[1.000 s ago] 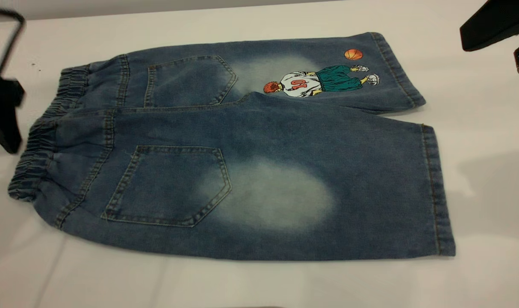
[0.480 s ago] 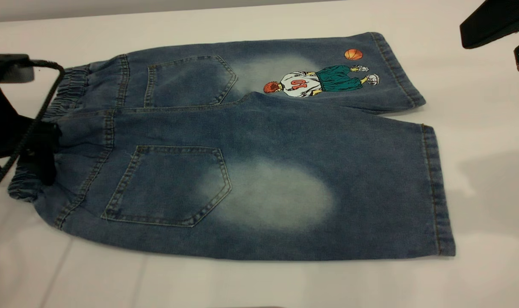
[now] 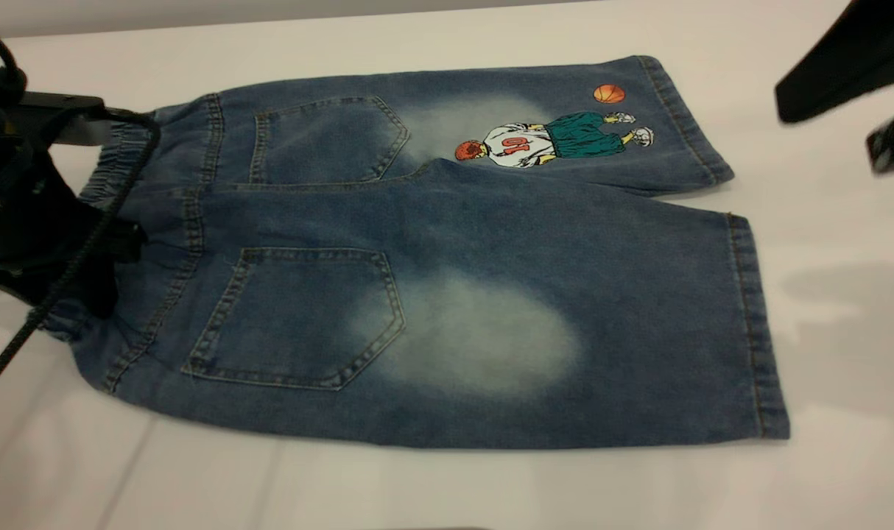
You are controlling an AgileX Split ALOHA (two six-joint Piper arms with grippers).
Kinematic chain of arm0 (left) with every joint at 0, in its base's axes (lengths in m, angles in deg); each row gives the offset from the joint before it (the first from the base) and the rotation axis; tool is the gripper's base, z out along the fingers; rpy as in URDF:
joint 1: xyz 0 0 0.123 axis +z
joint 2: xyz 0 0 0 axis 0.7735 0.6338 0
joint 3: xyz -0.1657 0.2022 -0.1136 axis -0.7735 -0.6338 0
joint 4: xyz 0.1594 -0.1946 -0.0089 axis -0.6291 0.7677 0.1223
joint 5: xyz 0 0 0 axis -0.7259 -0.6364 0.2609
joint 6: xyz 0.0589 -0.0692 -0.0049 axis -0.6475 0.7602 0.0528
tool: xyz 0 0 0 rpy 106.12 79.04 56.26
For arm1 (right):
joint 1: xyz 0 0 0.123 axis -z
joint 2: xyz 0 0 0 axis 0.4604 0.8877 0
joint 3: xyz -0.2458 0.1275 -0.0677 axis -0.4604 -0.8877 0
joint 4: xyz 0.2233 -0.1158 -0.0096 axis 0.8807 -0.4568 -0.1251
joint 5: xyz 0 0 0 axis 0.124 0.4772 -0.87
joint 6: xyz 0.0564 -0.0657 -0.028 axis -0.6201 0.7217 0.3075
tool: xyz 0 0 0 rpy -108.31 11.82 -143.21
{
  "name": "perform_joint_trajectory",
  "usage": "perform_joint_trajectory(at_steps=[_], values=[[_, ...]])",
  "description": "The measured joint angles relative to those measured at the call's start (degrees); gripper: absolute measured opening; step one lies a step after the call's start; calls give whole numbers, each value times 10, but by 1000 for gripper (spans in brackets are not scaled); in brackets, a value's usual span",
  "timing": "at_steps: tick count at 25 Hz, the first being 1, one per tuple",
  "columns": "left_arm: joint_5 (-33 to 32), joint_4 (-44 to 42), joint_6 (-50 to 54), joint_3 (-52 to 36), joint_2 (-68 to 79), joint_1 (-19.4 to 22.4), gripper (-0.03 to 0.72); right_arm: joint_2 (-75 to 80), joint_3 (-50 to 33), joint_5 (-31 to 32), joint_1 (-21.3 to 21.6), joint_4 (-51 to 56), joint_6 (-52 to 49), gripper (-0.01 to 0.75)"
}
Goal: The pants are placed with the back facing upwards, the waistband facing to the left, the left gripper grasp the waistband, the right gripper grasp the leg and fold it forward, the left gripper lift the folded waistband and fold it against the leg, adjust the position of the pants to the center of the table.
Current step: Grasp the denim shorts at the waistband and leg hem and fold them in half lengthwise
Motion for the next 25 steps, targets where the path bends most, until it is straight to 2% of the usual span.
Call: perform_joint_trajectory(at_steps=[4,9,12,18,25], values=[[7,8,0,0,2,-4,162,36,0,4,0,-1,-2,538],[13,10,0,0,-1,-5,92,88,2,4,0,-1,-4,535],[25,10,1,-2,-7,-5,86,128,3,-1,-15,-1,-6,535],[37,10,2,-5,-21,-5,85,219,4,-47,-84,1,-23,533],[36,10,2,-5,-25,-5,83,292,6,-90,-95,7,-37,533]])
